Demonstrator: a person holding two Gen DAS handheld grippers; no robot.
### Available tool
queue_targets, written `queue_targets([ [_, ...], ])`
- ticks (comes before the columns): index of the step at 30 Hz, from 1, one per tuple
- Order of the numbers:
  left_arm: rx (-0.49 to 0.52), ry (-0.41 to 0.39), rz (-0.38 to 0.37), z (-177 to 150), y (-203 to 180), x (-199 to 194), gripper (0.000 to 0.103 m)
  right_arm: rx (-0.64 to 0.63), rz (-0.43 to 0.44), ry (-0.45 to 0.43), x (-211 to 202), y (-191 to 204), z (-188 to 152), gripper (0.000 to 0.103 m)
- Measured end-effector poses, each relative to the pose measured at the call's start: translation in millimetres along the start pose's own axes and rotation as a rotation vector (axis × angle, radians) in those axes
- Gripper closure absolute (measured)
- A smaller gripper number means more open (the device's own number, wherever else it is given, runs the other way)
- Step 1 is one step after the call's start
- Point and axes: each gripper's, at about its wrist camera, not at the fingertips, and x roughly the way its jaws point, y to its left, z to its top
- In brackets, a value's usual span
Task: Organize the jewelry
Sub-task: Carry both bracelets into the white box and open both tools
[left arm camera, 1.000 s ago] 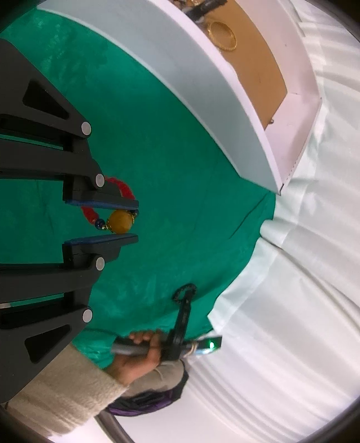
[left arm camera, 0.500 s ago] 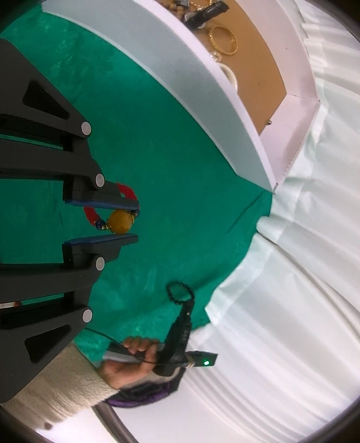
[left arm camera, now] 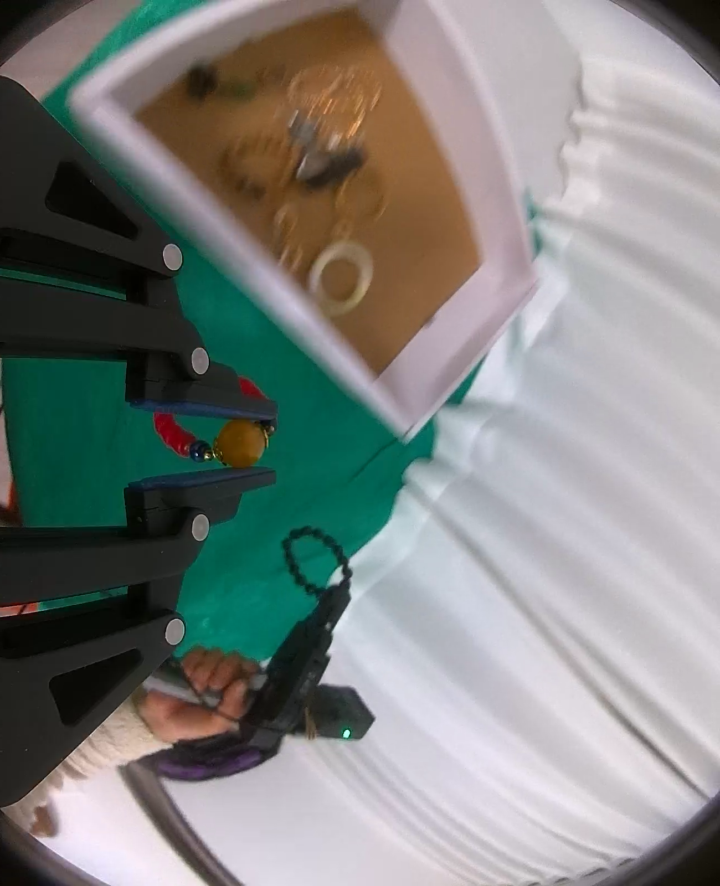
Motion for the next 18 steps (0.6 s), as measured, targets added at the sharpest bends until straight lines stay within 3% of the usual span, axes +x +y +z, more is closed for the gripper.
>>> queue_targets([
  [6,-0.051,-0.063,0.139,32,56,-27,0.088,-0.051,0.122,0.014,60,66,23,0.09],
  [11,-0.074,-0.038,0.237,36,102,-14,0.088,-0.08,0.159,0.038,116,97,38,0.09],
  [15,-0.09,0.015,0.274,26,126,9,0.088,-0.13,0.129,0.075,157,109,42,0.09],
  [18,-0.108,0.057,0.289,18,141,25,0.088,-0.182,0.056,0.113,188,113,37,0.09],
])
